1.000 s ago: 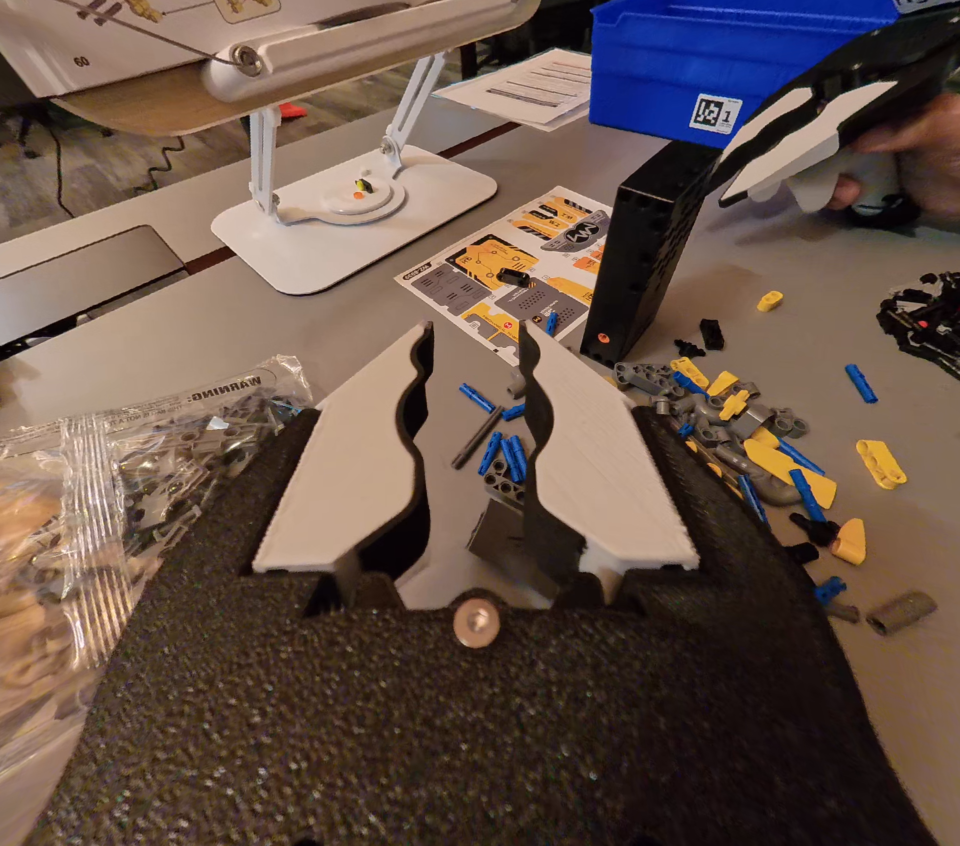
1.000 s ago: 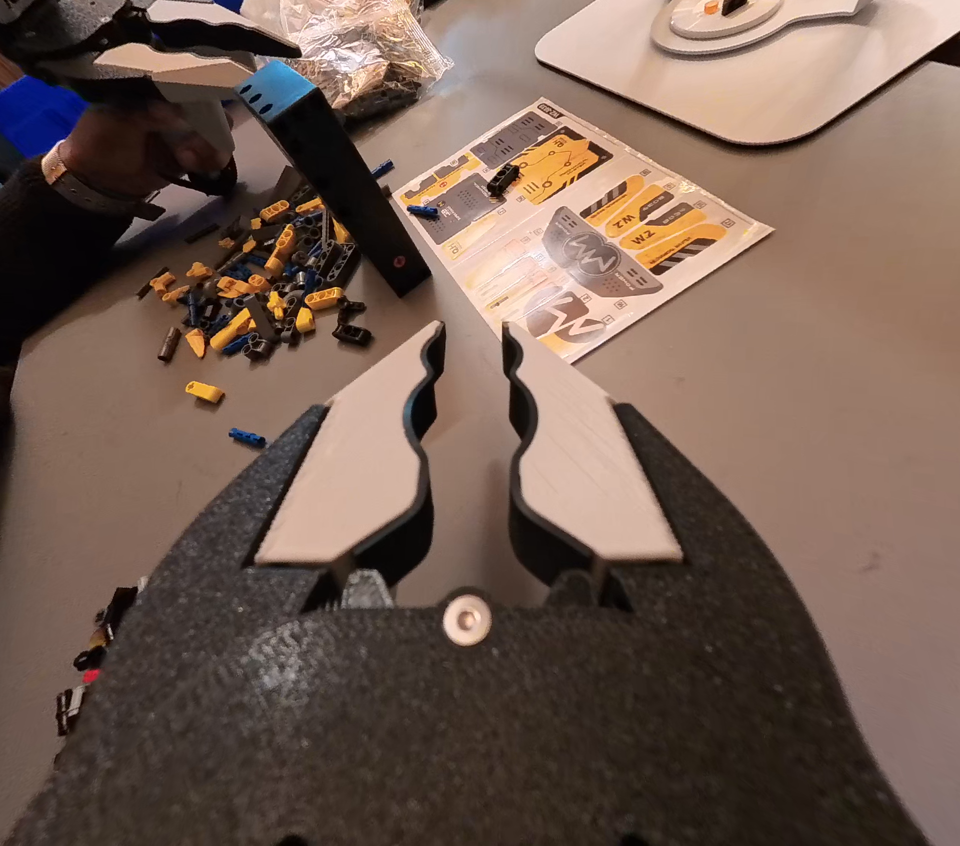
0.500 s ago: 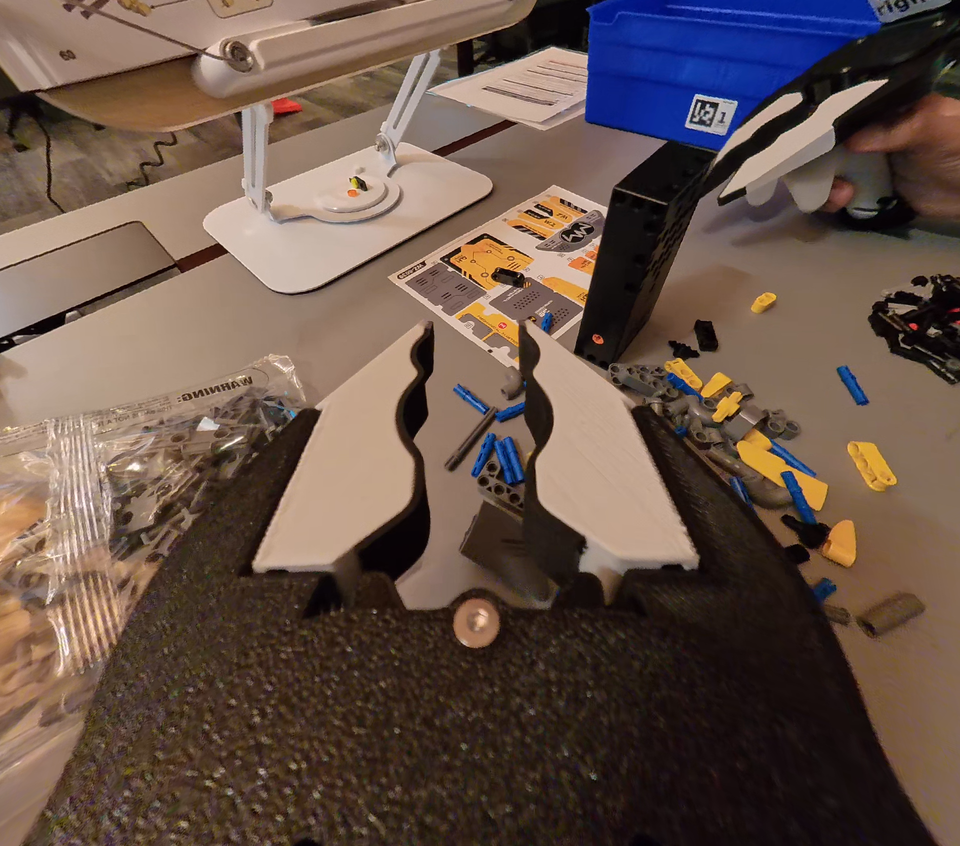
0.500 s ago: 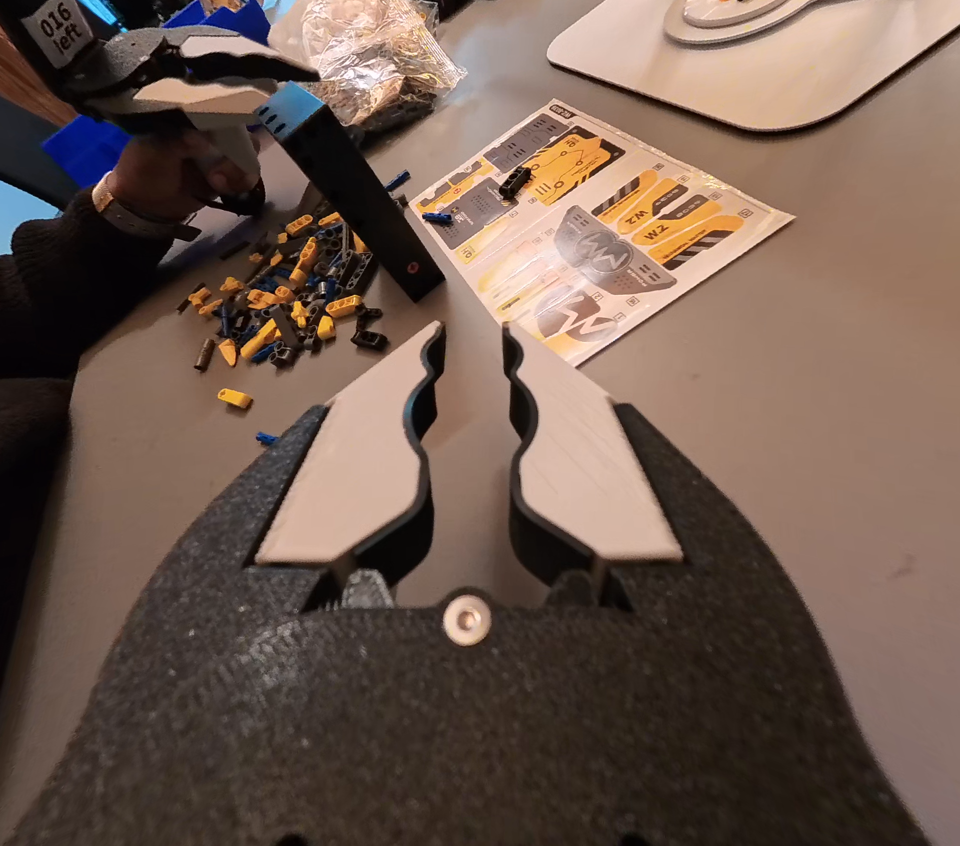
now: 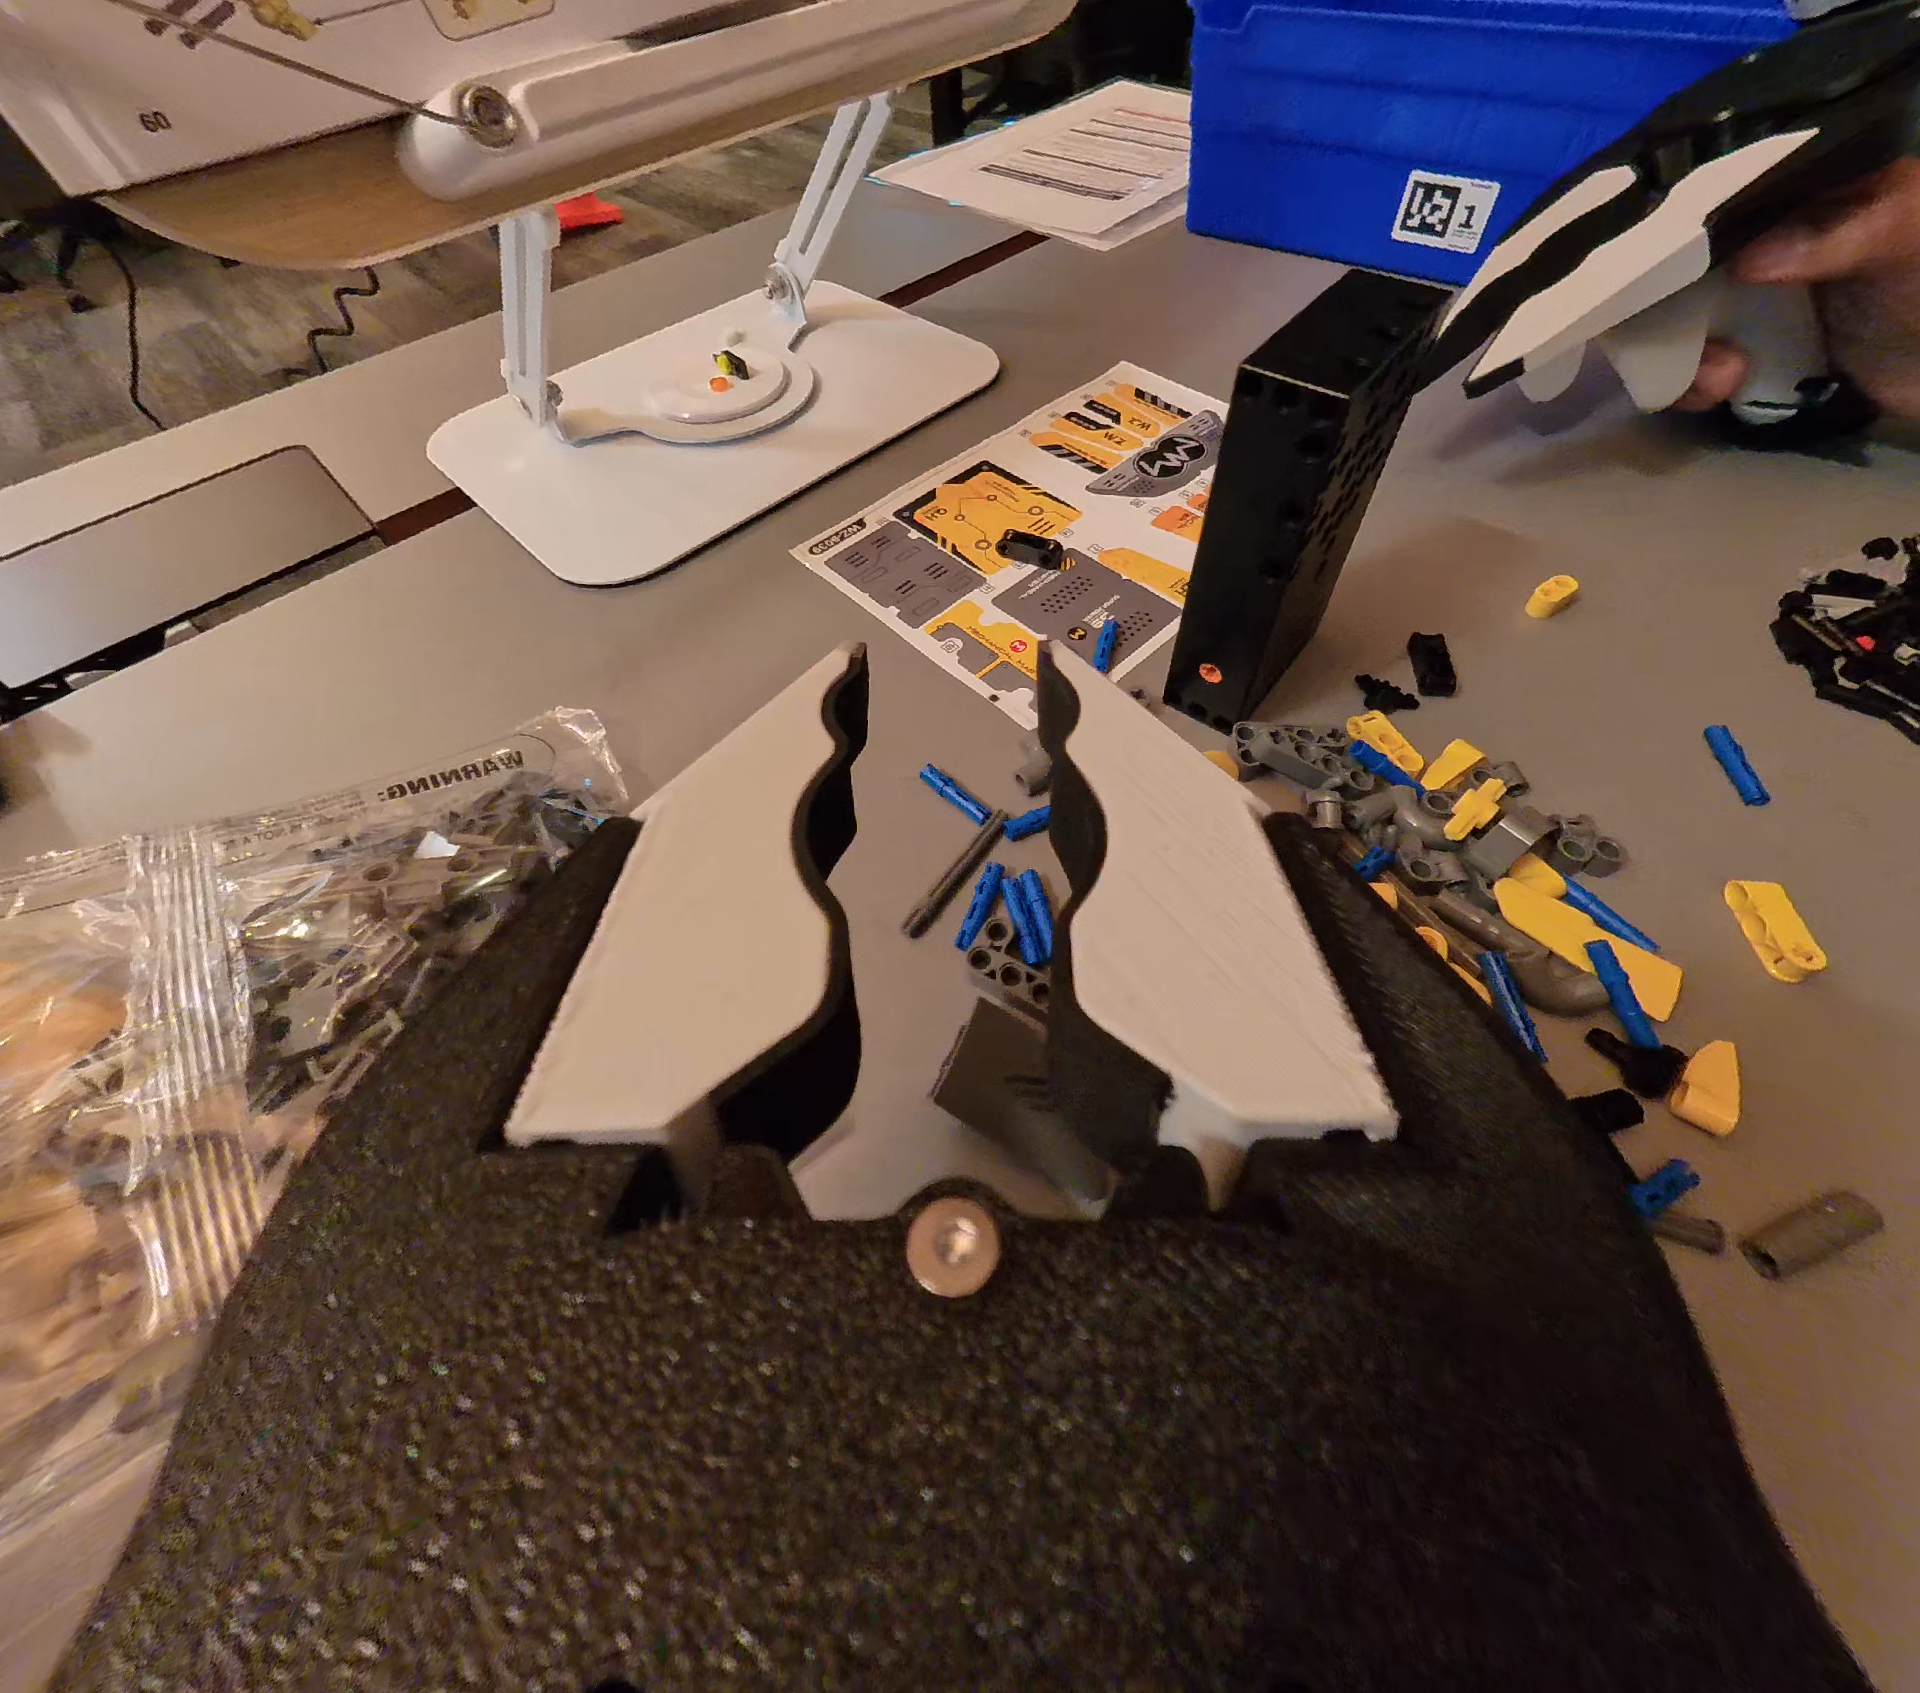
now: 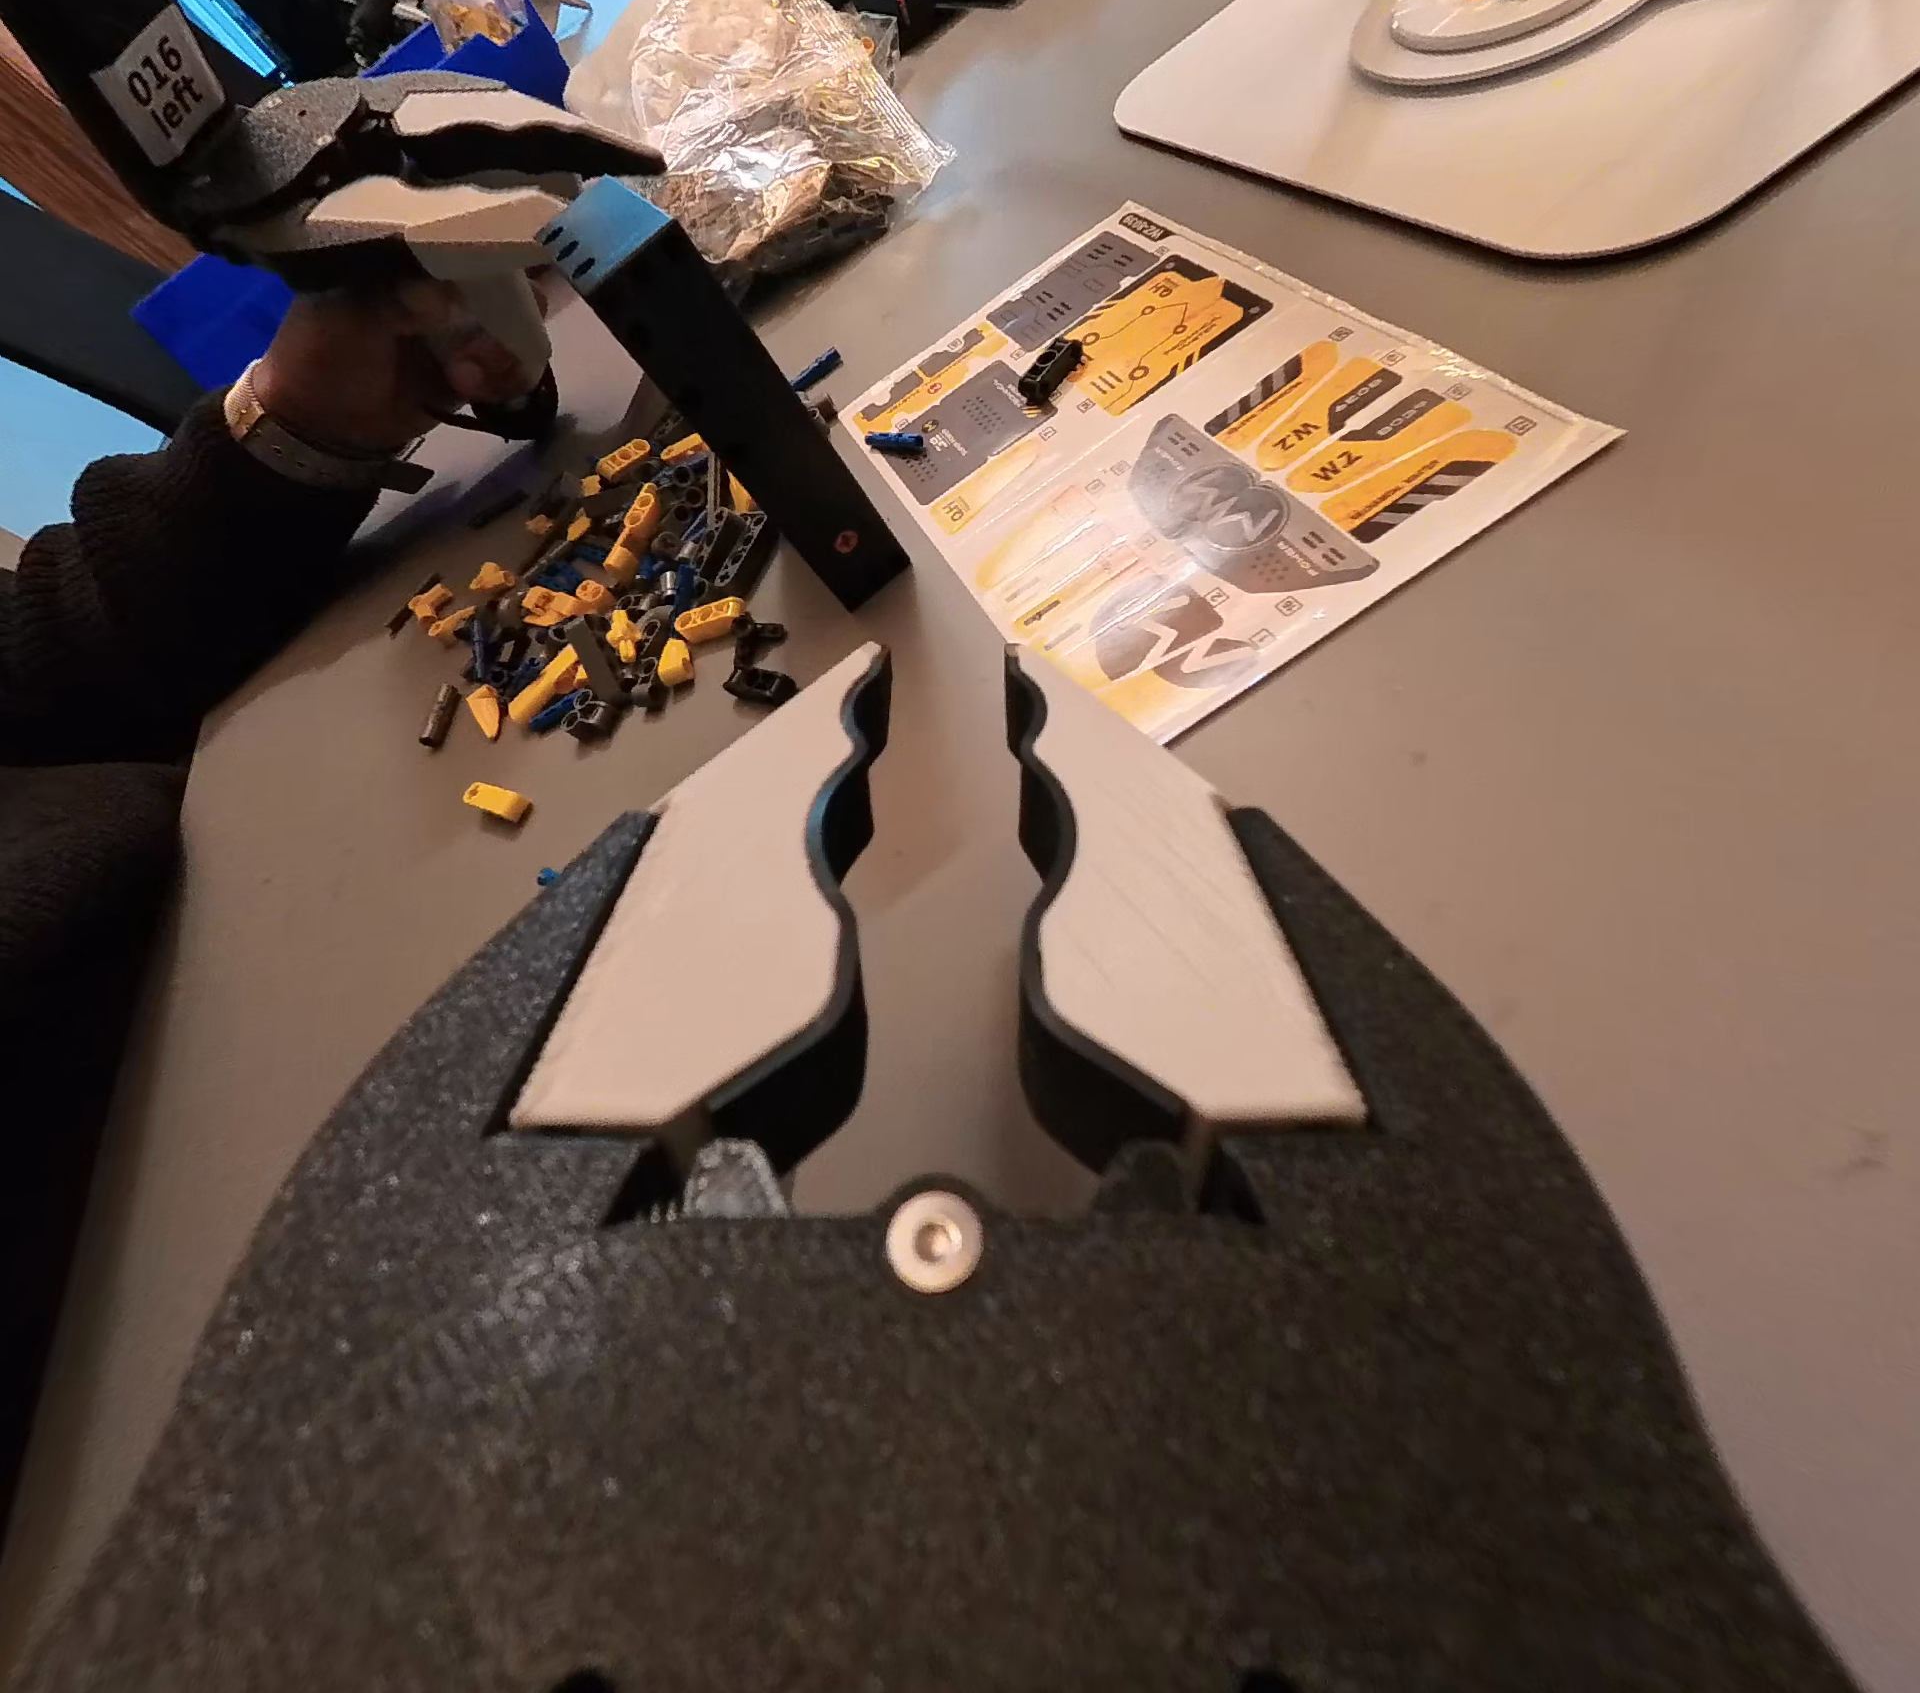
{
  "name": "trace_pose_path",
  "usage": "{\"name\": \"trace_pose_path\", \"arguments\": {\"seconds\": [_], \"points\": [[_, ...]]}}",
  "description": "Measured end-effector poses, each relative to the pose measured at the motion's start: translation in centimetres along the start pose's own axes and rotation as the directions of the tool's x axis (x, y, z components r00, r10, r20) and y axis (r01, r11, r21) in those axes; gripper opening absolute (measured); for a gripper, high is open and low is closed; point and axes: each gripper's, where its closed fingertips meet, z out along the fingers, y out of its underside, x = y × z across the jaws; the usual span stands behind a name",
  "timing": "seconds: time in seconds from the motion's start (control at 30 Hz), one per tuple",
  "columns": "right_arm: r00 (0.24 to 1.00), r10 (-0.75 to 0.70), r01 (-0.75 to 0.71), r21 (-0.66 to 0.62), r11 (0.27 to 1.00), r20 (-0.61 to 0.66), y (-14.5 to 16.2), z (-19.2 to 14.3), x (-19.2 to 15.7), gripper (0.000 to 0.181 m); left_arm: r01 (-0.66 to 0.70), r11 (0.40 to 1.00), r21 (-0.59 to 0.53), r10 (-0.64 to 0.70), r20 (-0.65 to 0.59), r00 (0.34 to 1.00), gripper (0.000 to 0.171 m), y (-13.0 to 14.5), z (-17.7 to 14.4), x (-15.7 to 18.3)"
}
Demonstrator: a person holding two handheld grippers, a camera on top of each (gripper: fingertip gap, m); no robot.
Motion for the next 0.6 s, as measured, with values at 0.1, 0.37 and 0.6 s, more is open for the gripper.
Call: {"name": "trace_pose_path", "arguments": {"seconds": [0.1,0.37,0.6], "points": [[1.0,0.003,-0.003,0.001,1.0,0.003,0.0,0.0,0.0,0.021,0.001,1.0,0.006,-0.001,0.007,1.0,0.031,-0.1,-0.1,-0.2],[1.0,0.006,-0.006,-0.009,1.0,0.013,0.1,0.1,-0.2,0.021,-0.003,1.0,0.003,0.003,0.001,1.0,0.031,-0.1,-0.1,0.0],[1.0,0.013,-0.013,-0.007,1.0,0.017,0.1,0.1,-0.2,0.021,0.012,1.0,-0.015,-0.013,-0.065,0.998,0.031,0.1,-0.1,0.9]]}}
